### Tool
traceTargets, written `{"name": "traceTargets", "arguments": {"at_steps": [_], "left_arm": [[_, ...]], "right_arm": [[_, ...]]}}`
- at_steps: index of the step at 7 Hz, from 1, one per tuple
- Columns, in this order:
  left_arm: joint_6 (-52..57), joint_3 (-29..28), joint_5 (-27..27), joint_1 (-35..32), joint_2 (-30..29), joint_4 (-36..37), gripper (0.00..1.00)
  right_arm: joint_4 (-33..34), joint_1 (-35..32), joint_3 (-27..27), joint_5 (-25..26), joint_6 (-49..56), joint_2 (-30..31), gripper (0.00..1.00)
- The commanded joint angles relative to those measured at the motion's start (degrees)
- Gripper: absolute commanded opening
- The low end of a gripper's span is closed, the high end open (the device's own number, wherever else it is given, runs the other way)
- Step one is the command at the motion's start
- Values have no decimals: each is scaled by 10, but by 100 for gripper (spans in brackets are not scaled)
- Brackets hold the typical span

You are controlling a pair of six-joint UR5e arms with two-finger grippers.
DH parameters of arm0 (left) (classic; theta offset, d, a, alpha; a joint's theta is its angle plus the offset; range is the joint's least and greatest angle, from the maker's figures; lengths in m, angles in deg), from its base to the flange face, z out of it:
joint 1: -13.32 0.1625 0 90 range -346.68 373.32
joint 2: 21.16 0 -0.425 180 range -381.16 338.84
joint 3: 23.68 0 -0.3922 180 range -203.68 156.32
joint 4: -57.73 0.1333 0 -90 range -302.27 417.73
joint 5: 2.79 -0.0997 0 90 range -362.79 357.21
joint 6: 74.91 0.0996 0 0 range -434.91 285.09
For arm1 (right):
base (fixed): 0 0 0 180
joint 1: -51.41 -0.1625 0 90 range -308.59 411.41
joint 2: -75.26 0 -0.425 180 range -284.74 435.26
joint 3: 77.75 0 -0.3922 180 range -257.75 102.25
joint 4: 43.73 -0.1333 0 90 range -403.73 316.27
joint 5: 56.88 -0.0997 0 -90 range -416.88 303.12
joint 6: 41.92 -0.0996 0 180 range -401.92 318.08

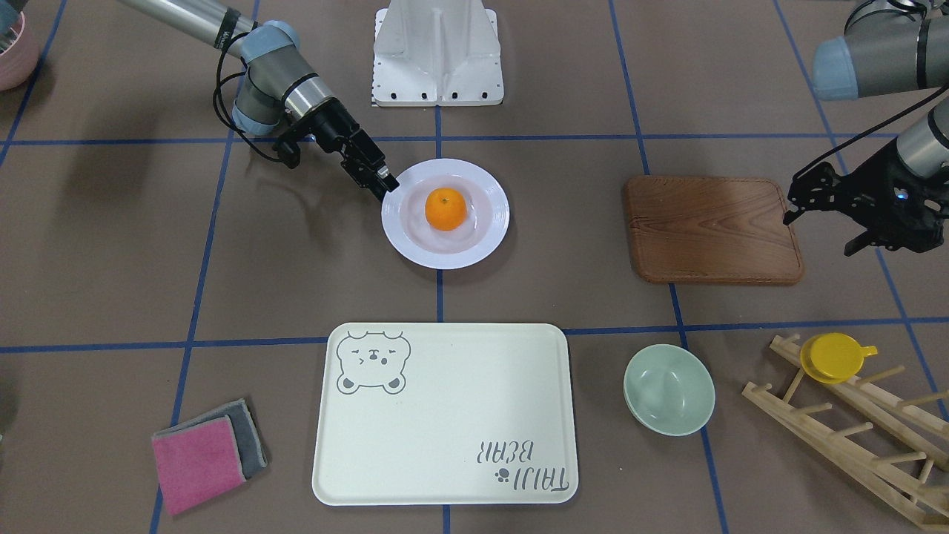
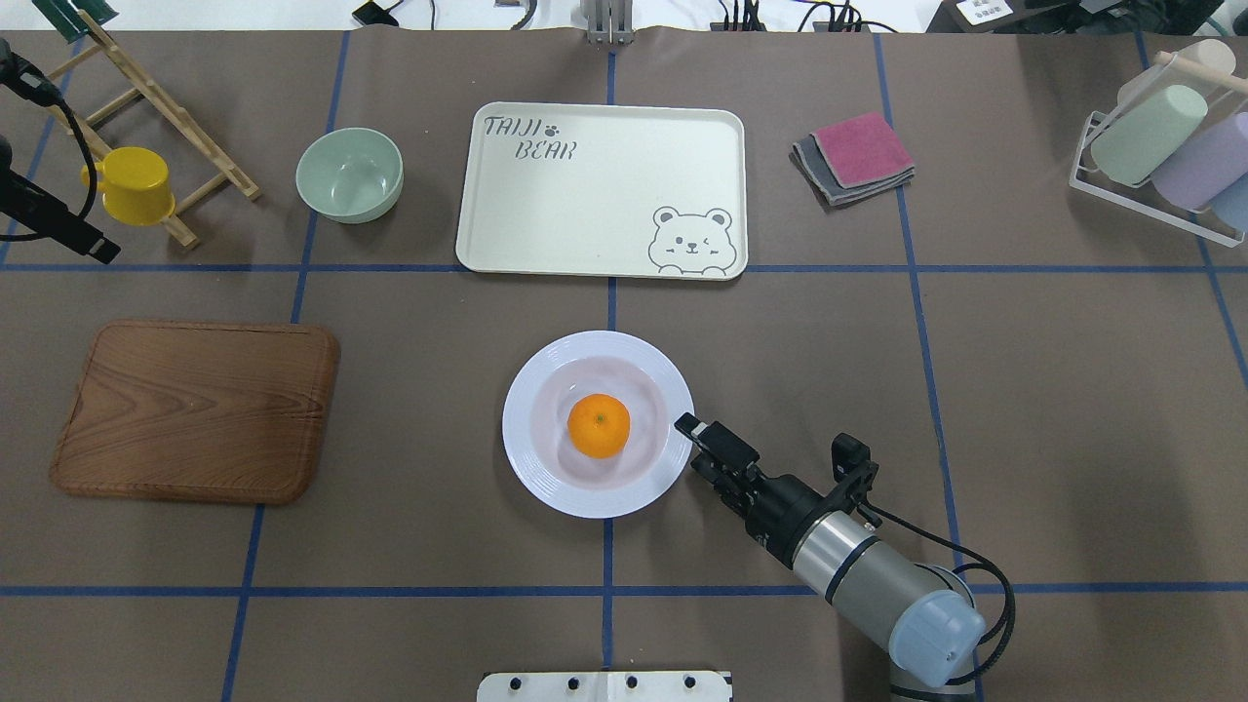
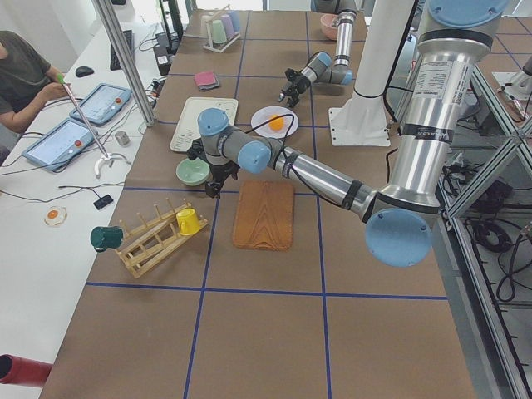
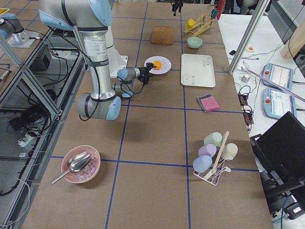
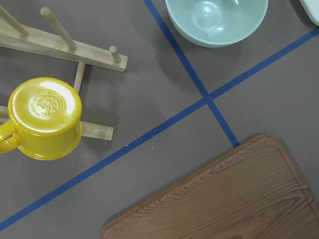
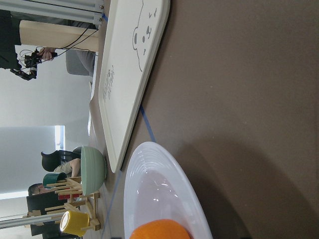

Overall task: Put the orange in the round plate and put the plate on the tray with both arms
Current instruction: 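Hook the right gripper against the plate rim nearest the robot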

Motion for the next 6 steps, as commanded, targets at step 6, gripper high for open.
{"name": "traceTargets", "arguments": {"at_steps": [6], "left_arm": [[-3, 7, 0, -2, 0, 0, 99]], "right_arm": [[0, -65, 50, 2, -1, -28, 0]]}}
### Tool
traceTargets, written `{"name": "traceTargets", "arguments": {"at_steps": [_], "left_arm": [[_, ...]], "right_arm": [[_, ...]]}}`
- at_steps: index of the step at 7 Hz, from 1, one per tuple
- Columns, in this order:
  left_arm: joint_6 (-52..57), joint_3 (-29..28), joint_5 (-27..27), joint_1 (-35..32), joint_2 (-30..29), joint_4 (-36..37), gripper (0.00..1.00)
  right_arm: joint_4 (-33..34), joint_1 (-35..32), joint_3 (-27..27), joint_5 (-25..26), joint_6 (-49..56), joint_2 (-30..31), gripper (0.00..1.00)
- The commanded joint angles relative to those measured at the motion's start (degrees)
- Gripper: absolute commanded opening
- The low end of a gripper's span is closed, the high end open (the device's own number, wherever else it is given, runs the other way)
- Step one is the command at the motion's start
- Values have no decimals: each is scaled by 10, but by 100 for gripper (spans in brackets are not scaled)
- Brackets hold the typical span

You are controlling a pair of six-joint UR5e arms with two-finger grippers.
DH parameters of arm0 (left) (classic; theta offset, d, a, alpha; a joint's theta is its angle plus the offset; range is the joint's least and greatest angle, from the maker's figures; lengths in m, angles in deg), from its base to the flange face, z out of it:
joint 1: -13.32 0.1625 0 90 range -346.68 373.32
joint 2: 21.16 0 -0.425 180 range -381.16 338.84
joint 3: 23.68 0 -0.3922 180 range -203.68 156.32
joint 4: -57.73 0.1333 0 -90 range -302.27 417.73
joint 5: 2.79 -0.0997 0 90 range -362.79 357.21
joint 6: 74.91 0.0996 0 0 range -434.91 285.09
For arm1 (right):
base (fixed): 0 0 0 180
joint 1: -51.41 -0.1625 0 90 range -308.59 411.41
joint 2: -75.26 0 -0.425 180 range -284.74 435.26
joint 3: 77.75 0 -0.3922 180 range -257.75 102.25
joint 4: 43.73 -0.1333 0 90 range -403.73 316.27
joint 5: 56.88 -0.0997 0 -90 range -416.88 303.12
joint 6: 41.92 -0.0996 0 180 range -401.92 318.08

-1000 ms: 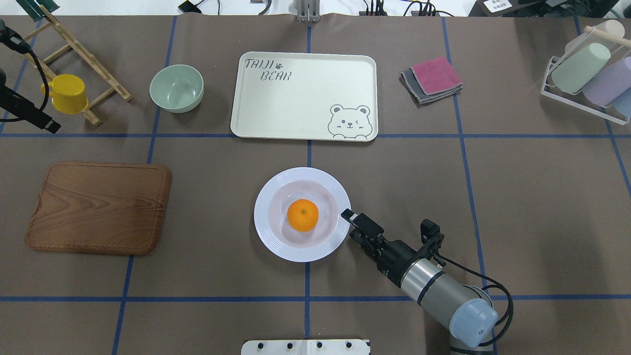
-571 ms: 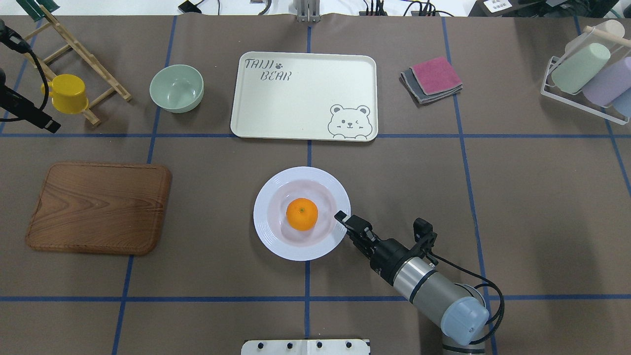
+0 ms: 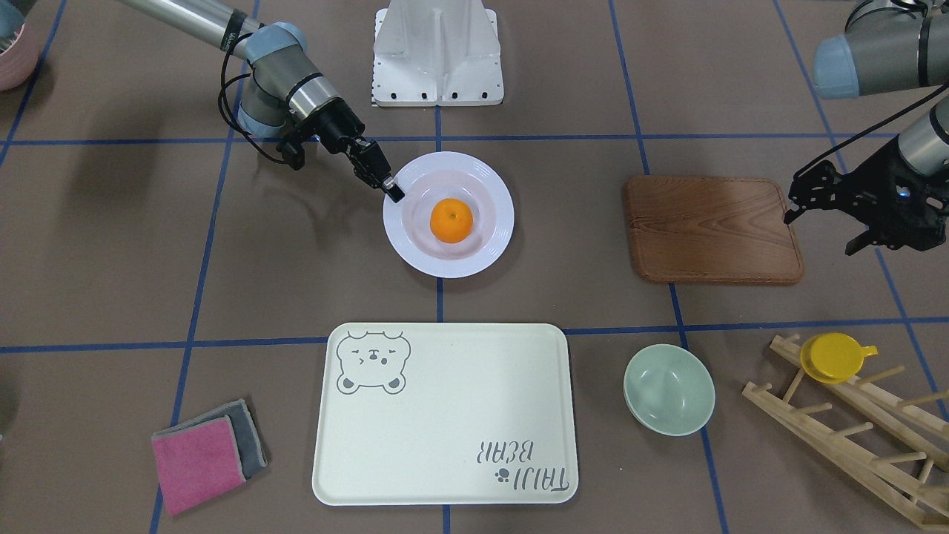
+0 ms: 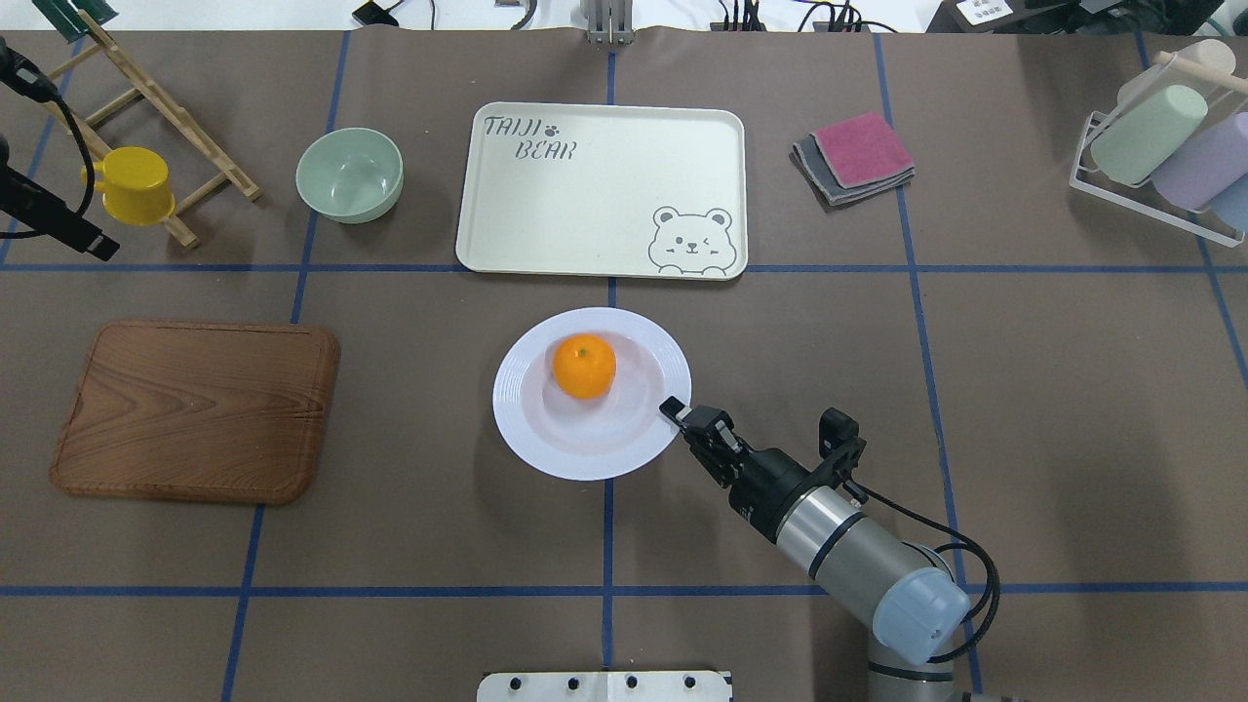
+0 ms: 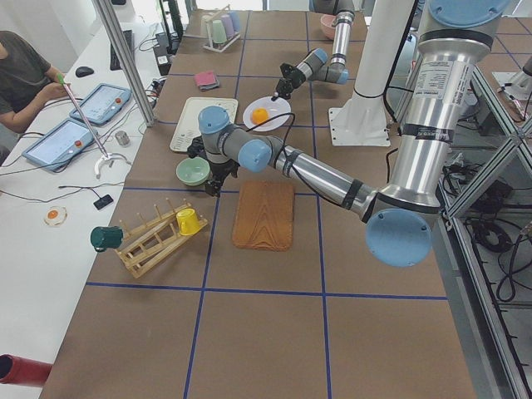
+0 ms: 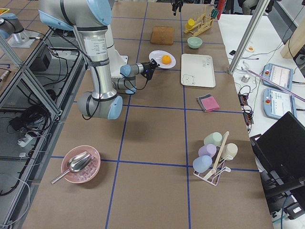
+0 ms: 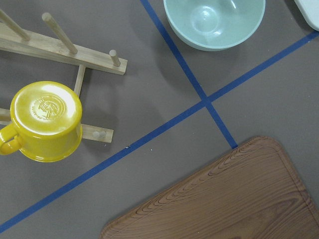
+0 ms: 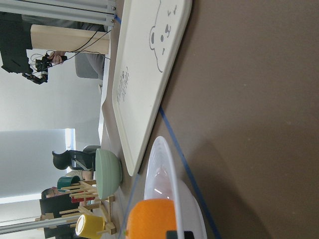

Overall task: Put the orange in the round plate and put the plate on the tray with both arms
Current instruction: 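Push the plate with the right gripper onto the bear tray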

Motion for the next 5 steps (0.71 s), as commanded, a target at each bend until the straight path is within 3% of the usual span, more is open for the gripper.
{"name": "traceTargets", "arguments": {"at_steps": [1, 3, 5], "left_arm": [[-2, 1, 1, 0, -1, 0, 99], [-21, 25, 1, 0, 6, 0, 99], [-21, 68, 0, 0, 54, -1, 99]], "right_arm": [[12, -51, -2, 1, -2, -31, 0], [105, -127, -76, -13, -82, -115, 0], [157, -165, -239, -44, -127, -221, 0]]}}
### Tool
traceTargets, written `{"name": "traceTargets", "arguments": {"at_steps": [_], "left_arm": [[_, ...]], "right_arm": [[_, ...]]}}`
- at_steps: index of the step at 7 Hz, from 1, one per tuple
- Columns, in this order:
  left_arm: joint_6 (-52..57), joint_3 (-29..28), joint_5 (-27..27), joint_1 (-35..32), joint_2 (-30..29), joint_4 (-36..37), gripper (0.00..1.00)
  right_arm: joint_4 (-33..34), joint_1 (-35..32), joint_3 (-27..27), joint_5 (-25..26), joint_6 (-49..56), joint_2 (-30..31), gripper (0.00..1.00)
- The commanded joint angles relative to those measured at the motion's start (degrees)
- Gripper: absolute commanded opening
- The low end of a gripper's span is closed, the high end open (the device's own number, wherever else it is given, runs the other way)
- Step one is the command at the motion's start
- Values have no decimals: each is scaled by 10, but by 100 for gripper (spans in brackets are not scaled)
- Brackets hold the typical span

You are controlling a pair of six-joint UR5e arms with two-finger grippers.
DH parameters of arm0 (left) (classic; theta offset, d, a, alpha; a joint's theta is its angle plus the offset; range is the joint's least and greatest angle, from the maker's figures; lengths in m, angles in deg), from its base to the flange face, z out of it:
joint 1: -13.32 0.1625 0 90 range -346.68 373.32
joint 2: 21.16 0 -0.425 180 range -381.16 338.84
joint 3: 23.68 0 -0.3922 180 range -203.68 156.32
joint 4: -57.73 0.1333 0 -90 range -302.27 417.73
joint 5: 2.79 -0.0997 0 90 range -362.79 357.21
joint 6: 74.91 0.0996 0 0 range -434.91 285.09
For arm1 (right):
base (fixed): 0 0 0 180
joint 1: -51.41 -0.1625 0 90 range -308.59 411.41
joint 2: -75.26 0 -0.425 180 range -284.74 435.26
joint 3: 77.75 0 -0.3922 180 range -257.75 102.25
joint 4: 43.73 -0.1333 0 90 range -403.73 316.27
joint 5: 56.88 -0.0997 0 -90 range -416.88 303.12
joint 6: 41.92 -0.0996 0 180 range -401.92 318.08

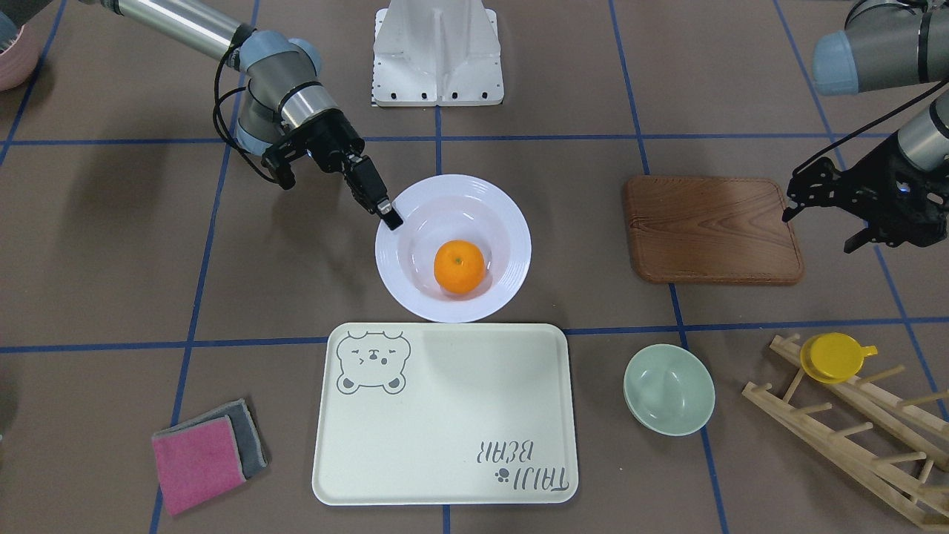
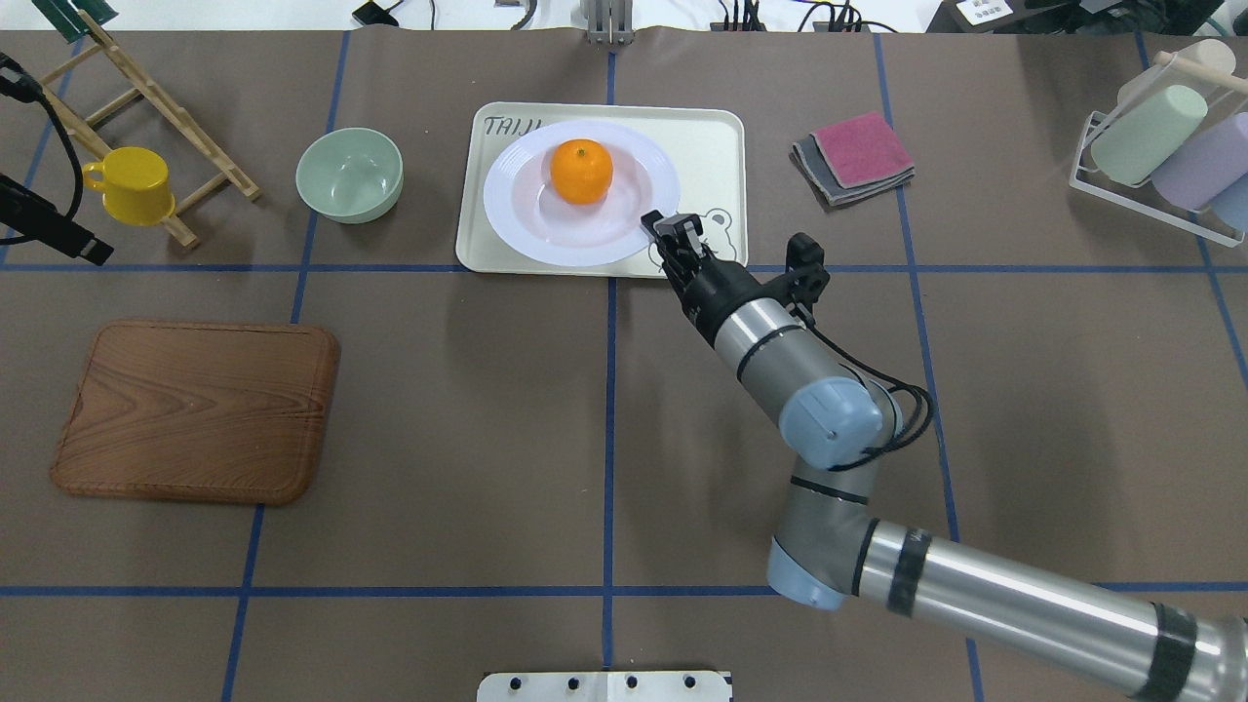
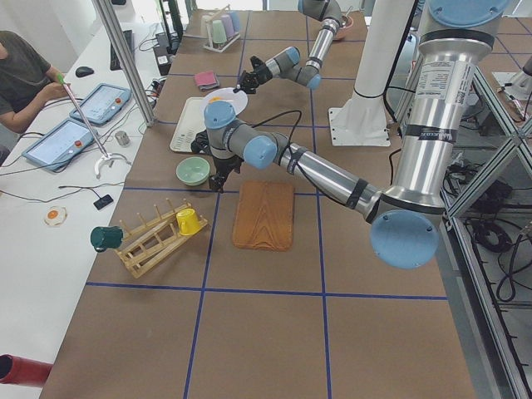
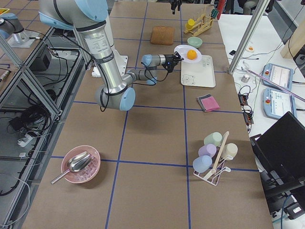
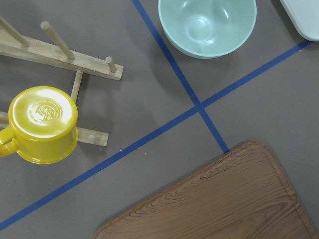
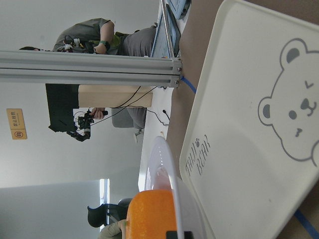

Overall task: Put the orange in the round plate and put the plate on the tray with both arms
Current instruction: 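Push the plate with the right gripper onto the bear tray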

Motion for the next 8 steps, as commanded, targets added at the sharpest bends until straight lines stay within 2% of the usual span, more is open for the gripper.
{"name": "traceTargets", "arguments": {"at_steps": [1, 3, 4, 5, 8], "left_arm": [[-1, 26, -1, 0, 27, -1, 99], [-1, 26, -2, 0, 27, -1, 99], [-1, 26, -2, 0, 27, -1, 99], [-1, 26, -3, 0, 26, -1, 99], [0, 27, -4, -2, 26, -1, 99]], "right_arm": [[59, -21, -137, -14, -32, -90, 0], [62, -21, -155, -22, -31, -90, 0], [61, -22, -142, -25, -32, -88, 81], [60, -29, -45, -60, -34, -32, 99], [66, 5, 206, -71, -27, 151, 100]]}}
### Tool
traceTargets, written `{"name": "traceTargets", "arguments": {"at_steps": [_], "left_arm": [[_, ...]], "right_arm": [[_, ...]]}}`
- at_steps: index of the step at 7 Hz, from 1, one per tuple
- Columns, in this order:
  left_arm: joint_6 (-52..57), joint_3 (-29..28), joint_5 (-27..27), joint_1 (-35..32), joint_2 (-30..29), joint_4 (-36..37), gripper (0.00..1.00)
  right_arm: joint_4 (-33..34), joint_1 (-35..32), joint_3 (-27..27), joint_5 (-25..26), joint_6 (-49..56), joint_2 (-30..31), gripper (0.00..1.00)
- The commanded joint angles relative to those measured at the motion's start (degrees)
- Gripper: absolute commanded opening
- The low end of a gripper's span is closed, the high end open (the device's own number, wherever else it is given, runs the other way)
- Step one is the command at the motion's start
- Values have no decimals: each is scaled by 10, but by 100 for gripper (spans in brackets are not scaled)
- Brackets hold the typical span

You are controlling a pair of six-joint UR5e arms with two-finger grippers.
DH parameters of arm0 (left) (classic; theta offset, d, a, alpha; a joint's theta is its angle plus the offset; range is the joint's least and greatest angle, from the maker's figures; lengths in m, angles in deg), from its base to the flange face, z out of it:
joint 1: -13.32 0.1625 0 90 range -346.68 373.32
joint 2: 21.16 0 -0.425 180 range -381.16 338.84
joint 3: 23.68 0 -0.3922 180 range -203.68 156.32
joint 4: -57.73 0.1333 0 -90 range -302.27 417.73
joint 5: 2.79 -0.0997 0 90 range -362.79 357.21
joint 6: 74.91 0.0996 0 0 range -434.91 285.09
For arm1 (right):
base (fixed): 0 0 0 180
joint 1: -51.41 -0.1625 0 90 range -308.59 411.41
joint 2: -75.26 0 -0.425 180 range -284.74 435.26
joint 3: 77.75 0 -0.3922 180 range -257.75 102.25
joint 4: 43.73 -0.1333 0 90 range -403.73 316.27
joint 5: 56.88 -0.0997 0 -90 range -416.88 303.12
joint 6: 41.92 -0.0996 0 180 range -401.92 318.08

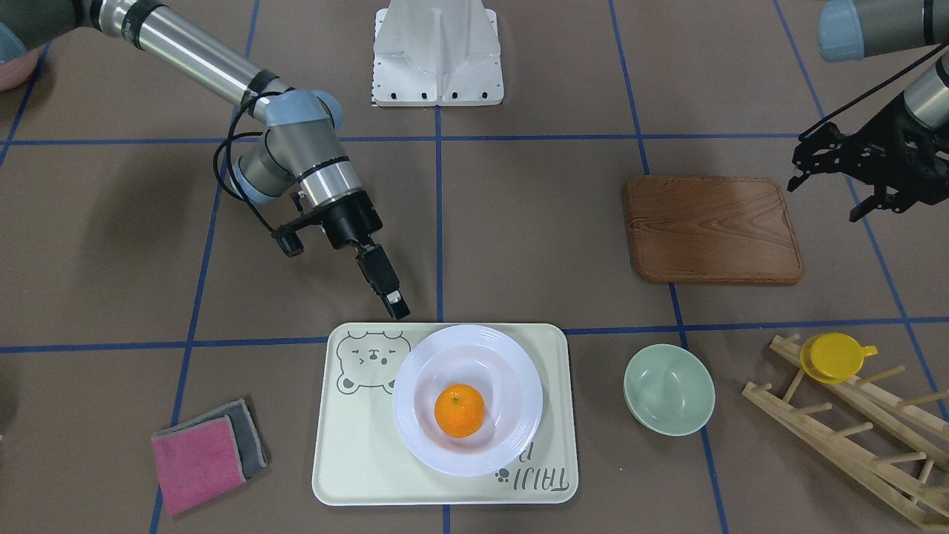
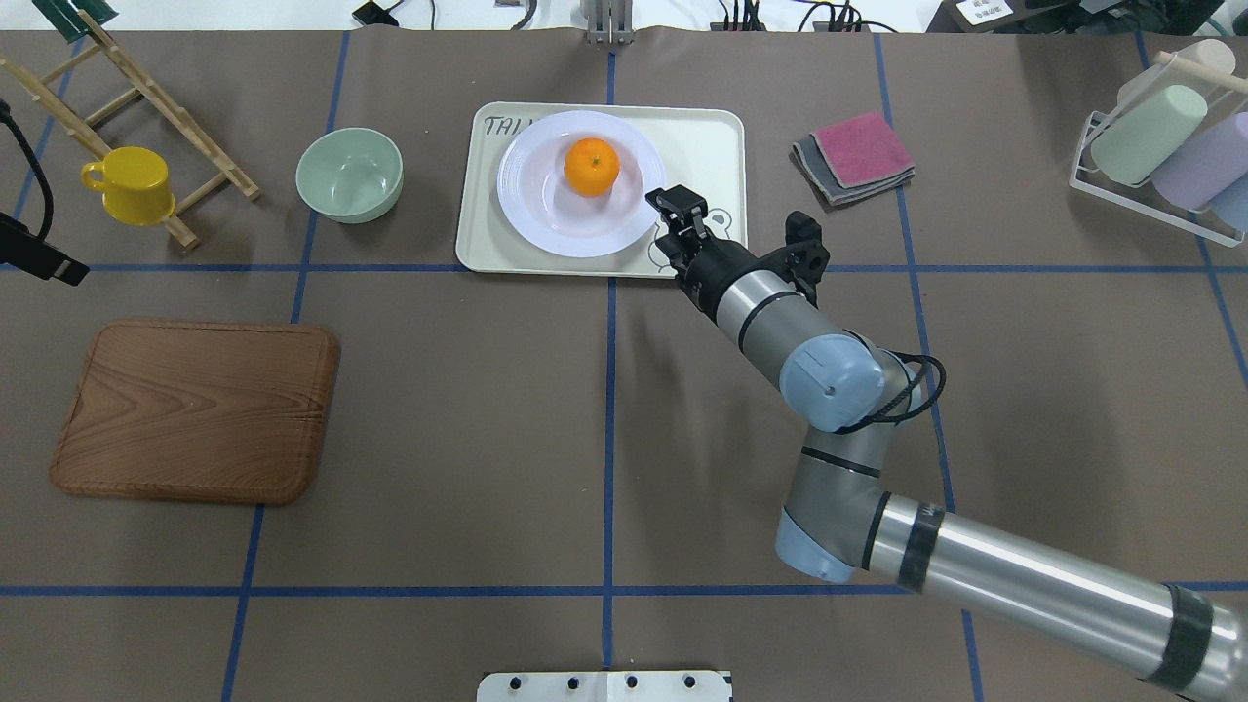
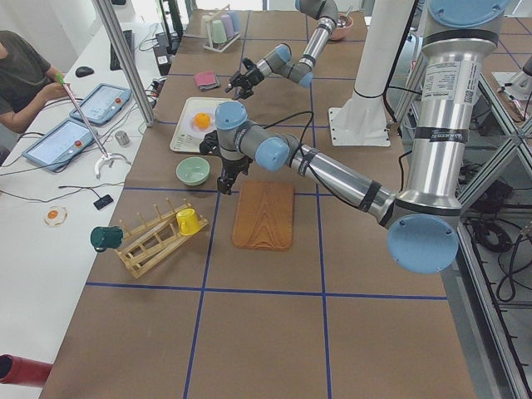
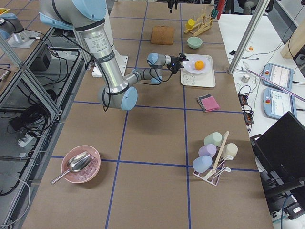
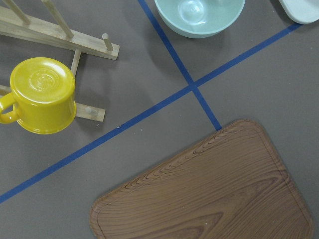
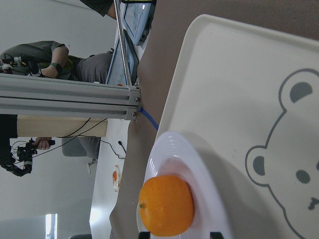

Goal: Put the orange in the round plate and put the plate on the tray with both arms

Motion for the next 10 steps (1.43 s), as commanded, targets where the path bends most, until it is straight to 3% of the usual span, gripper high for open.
{"name": "traceTargets", "arguments": {"at_steps": [1, 2, 3, 5, 6, 7, 8, 10], "left_arm": [[1, 1, -2, -1, 1, 0, 99], [1, 0, -3, -3, 1, 0, 99], [1, 0, -3, -3, 1, 0, 99], [4, 0, -4, -6, 2, 0, 99], [6, 0, -4, -7, 3, 0, 99], [6, 0, -4, -7, 3, 0, 99], [7, 2, -4, -7, 4, 0, 99], [7, 10, -5, -9, 10, -1, 99]], "right_arm": [[3, 11, 166, -24, 8, 138, 100], [1, -10, 226, -89, 55, 207, 100], [-2, -68, 250, -205, 153, 243, 100], [2, -262, 240, -502, 254, 260, 100], [4, -371, 204, -650, 372, 261, 100], [20, -456, 153, -752, 509, 261, 100], [61, -494, 130, -791, 617, 260, 100], [121, -509, 129, -786, 737, 274, 100]]}}
